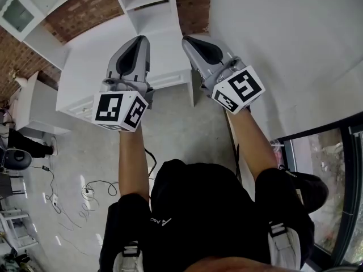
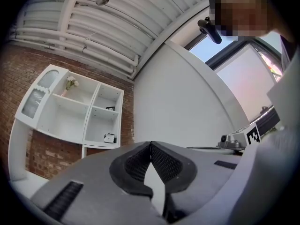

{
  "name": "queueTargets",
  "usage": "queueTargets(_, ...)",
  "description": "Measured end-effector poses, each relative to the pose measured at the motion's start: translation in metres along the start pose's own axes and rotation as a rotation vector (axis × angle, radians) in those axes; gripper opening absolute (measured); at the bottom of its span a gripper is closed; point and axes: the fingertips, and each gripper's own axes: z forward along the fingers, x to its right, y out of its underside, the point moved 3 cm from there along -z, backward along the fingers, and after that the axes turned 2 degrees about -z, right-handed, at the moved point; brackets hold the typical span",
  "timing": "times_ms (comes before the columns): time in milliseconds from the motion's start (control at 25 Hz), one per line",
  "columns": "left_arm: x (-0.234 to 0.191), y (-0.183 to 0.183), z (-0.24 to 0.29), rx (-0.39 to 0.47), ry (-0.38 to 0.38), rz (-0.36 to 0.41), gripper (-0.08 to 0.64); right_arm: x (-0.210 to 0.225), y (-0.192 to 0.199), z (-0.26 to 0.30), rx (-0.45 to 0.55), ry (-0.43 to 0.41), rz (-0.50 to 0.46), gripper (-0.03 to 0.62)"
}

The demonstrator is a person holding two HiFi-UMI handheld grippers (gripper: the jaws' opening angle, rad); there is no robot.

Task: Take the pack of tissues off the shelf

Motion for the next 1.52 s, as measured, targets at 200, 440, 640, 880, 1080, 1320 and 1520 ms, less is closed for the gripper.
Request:
queueTargets(200,-0.012,0.005,0.022,-0.005,-0.038,0.002,-0.002,0.019,0.006,0.009,0.007,-0.008,0.000,0.002)
queueTargets(440,-0.050,0.013,0.048,-0.001,-0.084,0.005,0.000,0.037,0.021,0.041,0.002,-0.013,-0.016,0.002)
queueTargets(640,-0.088,0.016,0.083,0.029,-0.076,-0.001,0.002,0.061,0.035,0.079,-0.014,-0.002,-0.047,0.002)
queueTargets(880,-0.153,0.025,0.140,0.037,-0.079,0.007,0.057,0.102,0.064,0.142,-0.035,0.021,-0.060,0.002)
queueTargets(1080,-0.202,0.031,0.186,0.039,-0.070,0.018,0.116,0.133,0.082,0.186,-0.046,0.055,-0.095,0.002)
queueTargets(1320,-0.243,0.033,0.234,0.037,-0.067,0.031,0.229,0.165,0.099,0.224,-0.070,0.082,-0.119,0.002)
queueTargets(1520,-0.259,0.035,0.268,0.032,-0.073,0.043,0.327,0.183,0.112,0.240,-0.086,0.083,-0.118,0.002)
